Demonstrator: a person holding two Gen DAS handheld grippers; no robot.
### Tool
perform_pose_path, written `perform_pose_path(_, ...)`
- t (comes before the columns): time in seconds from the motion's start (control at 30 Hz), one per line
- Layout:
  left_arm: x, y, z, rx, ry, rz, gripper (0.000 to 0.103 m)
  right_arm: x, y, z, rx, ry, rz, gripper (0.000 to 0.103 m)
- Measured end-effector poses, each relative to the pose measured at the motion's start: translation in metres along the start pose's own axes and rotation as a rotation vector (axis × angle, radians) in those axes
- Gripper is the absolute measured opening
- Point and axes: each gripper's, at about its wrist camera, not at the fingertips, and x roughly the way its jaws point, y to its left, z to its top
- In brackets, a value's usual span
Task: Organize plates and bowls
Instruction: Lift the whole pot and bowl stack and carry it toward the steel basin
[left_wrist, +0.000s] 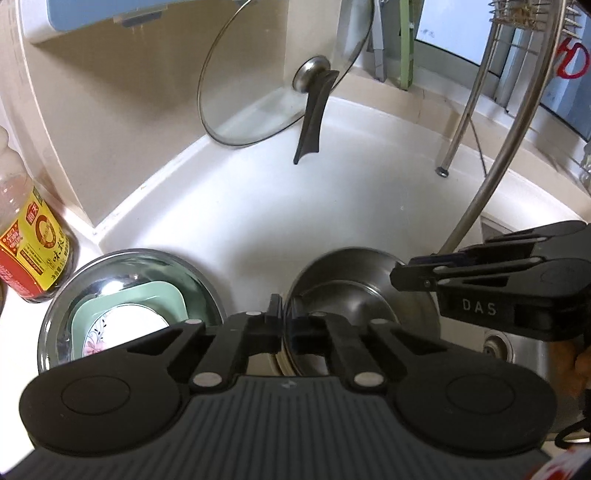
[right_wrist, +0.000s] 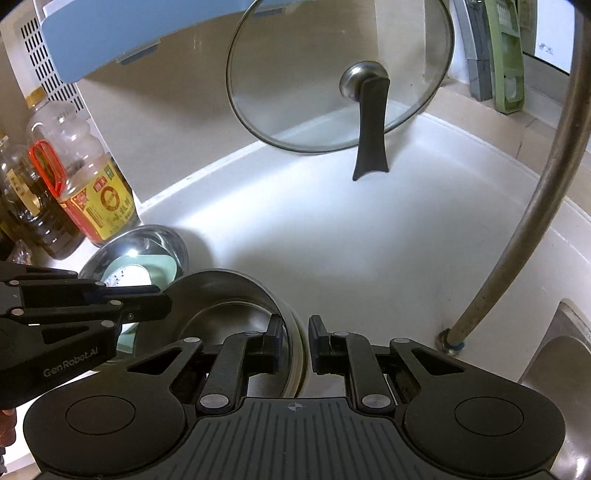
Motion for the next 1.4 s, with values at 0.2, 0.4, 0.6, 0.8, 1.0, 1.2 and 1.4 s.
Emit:
perform_pose_path(0.2, 0.004, 0.003, 0.003, -0.013, 0.012, -0.017, 0.004, 0.007, 0.000, 0.004, -0.004, 0.034, -0.004, 0.008)
perform_pose_path(0.4, 0.004, 0.002, 0.001, -0.002, 0.014, -0.015, 0.004, 0.011, 0.004, 0.009, -0.062, 0.083, -0.012, 0.008)
perform_pose_path(0.6, 0.003, 0.006, 0.002, -0.024, 0.033, -0.012, 0.011, 0.013, -0.005, 0.010, 0.000, 0.115, 0.022, 0.009)
perform_pose_path(0.8, 0.004, 0.006, -0.004, -0.032, 0.053, -0.014, 0.014, 0.008, -0.016, 0.003, 0.055, 0.138, 0.045, 0.028)
perform_pose_path(1.0, 0.015, 0.007, -0.012, -0.063, 0.110, -0.017, 0.020, 0.015, -0.015, 0.000, 0.084, 0.169, 0.040, 0.029)
perform_pose_path(1.2, 0.028, 0.012, -0.014, -0.105, 0.167, -0.028, 0.023, 0.026, -0.007, -0.001, 0.067, 0.218, -0.014, 0.029)
perform_pose_path(1.4, 0.037, 0.016, -0.017, -0.131, 0.200, -0.037, 0.029, 0.032, -0.012, 0.000, 0.121, 0.251, -0.004, 0.029)
